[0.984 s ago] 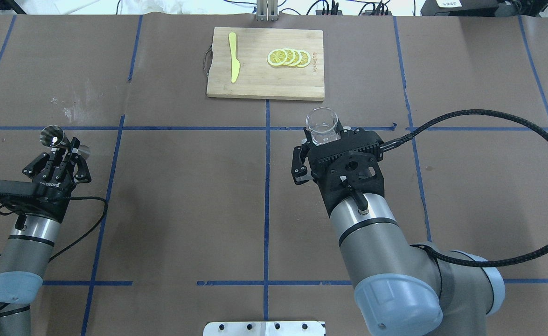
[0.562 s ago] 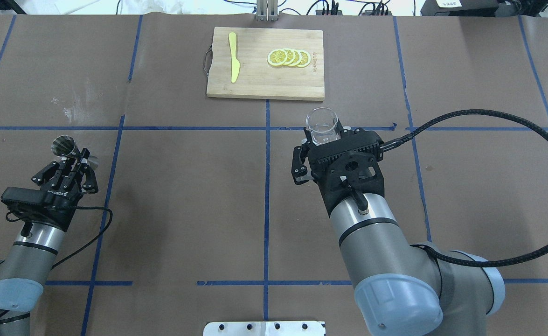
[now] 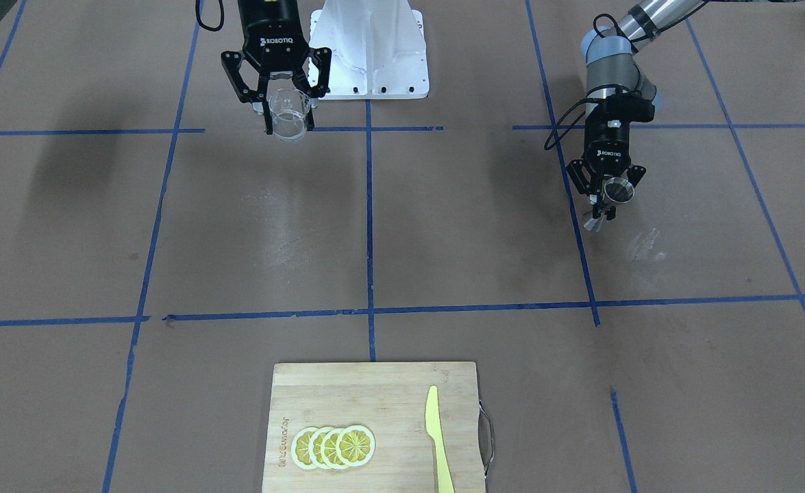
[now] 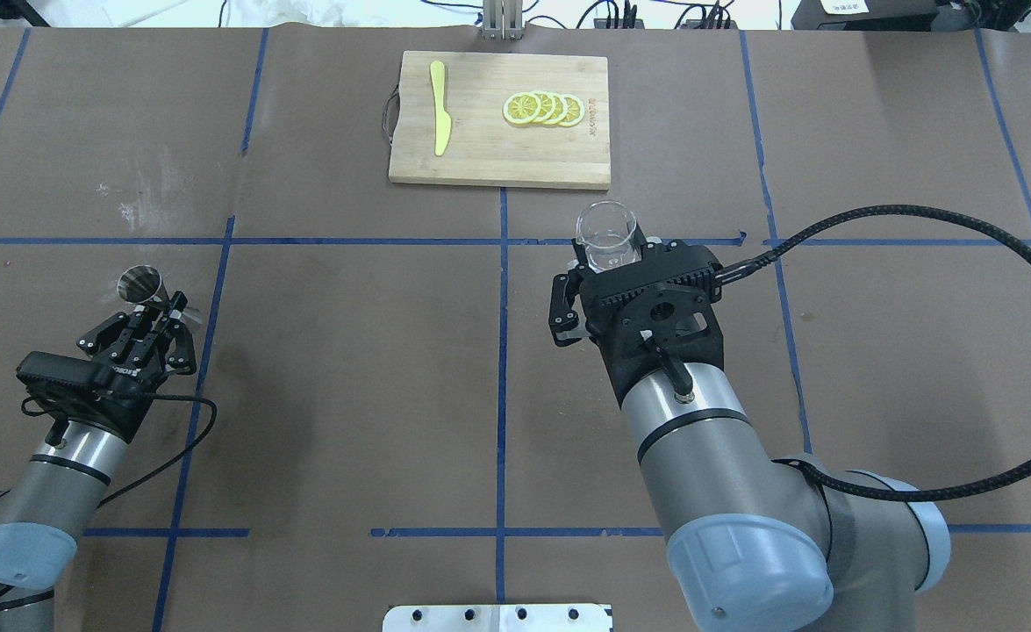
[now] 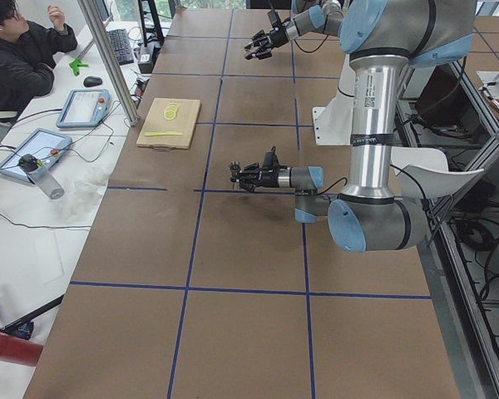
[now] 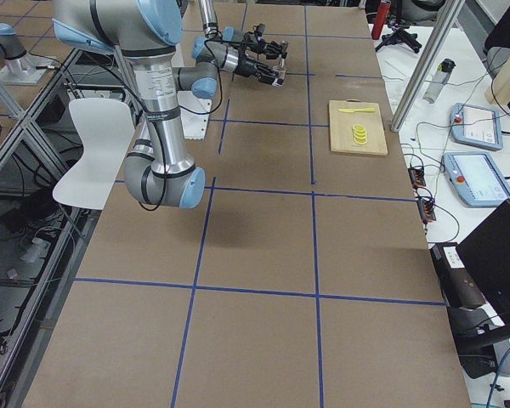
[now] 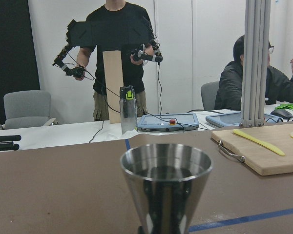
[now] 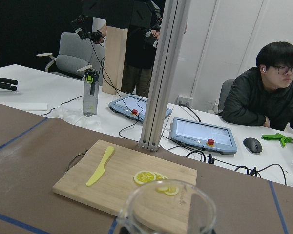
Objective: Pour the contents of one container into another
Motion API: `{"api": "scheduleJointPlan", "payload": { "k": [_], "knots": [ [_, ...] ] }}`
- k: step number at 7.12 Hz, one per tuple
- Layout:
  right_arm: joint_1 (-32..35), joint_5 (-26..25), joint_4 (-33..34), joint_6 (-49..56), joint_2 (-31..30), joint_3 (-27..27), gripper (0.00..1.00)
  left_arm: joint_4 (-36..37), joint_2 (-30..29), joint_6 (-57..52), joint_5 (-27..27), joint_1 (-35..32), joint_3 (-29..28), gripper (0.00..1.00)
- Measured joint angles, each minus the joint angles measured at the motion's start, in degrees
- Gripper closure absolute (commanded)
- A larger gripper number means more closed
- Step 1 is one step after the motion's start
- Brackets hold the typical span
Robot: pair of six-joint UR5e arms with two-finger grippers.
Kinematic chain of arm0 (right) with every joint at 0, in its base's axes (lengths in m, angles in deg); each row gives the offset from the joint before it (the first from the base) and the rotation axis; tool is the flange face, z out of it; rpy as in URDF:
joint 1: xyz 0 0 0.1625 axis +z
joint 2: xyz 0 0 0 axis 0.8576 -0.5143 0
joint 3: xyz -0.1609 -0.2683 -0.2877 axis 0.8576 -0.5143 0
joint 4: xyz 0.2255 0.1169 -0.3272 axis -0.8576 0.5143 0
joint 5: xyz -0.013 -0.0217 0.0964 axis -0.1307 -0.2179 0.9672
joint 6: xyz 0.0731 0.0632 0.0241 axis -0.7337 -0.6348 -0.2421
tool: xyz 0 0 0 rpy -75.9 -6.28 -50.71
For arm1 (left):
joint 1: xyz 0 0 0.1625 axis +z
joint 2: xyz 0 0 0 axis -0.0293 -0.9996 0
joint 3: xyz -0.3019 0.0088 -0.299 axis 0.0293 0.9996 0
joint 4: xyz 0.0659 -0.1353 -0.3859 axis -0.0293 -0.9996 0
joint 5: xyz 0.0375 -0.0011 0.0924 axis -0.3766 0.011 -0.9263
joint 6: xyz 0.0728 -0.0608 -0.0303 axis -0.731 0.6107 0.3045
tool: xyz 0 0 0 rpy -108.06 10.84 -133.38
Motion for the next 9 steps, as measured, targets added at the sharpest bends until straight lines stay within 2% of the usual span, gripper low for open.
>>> {"api": "scheduleJointPlan", "payload": {
  "k": [9],
  "knots": [
    [0.17,0.0,0.05,0.03,0.0,-0.09,1.0,-0.99,1.63,3.39,1.57,1.6,-2.22,1.0]
  ]
}}
